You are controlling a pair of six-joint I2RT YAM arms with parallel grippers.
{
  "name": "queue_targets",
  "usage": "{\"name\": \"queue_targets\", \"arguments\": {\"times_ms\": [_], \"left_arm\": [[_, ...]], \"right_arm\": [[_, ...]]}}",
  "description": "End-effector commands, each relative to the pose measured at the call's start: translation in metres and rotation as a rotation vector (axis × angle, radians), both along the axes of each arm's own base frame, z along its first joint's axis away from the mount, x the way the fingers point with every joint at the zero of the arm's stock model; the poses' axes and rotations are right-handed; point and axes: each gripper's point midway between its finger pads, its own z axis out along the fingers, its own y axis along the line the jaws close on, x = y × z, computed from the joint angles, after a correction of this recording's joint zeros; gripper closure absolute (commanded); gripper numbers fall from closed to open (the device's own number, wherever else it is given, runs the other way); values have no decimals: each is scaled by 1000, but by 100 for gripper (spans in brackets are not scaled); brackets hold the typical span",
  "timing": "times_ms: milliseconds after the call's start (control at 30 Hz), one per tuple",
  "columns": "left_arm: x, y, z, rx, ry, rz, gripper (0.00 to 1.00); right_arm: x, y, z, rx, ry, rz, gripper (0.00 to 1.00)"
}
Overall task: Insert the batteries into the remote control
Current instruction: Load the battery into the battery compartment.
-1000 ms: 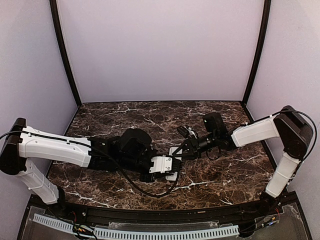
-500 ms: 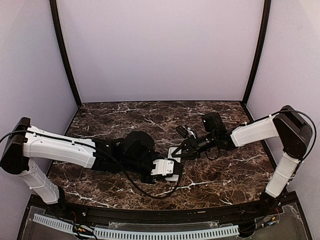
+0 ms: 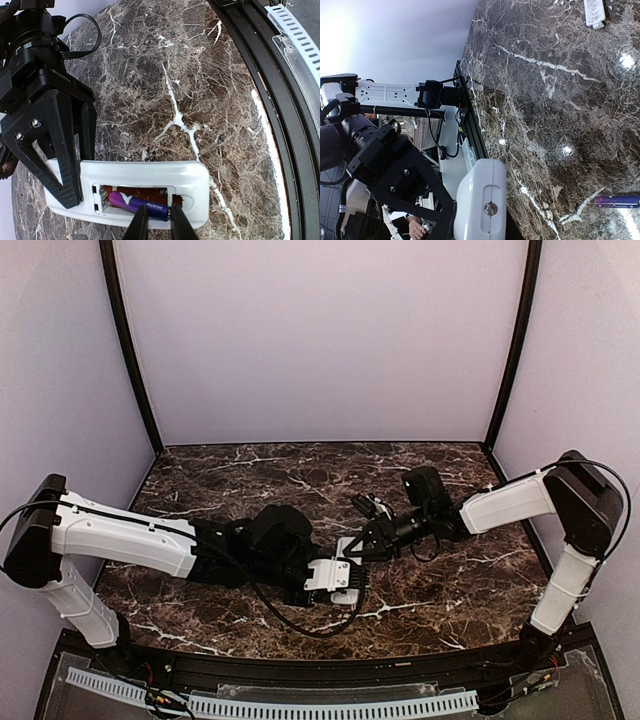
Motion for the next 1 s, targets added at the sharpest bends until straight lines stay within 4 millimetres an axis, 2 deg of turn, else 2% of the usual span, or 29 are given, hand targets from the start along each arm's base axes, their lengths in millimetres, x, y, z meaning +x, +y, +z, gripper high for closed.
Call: {"name": "queue_targets", "arguments": {"times_ms": [0, 300, 600, 733, 800, 900, 933, 967], "left_arm": [[4, -3, 1, 6, -28, 10, 86], [7, -3, -1, 19, -31, 21, 88], [8, -3, 21, -60, -1, 73, 78], [28, 4, 40, -171, -5, 217, 71], [44, 11, 47, -263, 90, 349, 68], [65, 22, 44, -298, 165, 481, 67], [70, 26, 34, -273, 190, 539, 68], [75, 25, 38, -277, 197, 567, 70]], "right_arm": [[-5, 8, 12, 40, -22, 49, 100], [-5, 8, 14, 39, -33, 47, 100], [12, 3, 15, 14, -77, -36, 100], [30, -7, 20, 5, -131, -116, 100], [40, -12, 24, -2, -165, -154, 100], [51, -13, 25, -27, -207, -191, 100], [55, -13, 24, -38, -213, -206, 100], [59, -13, 22, -49, -221, -221, 100]]}}
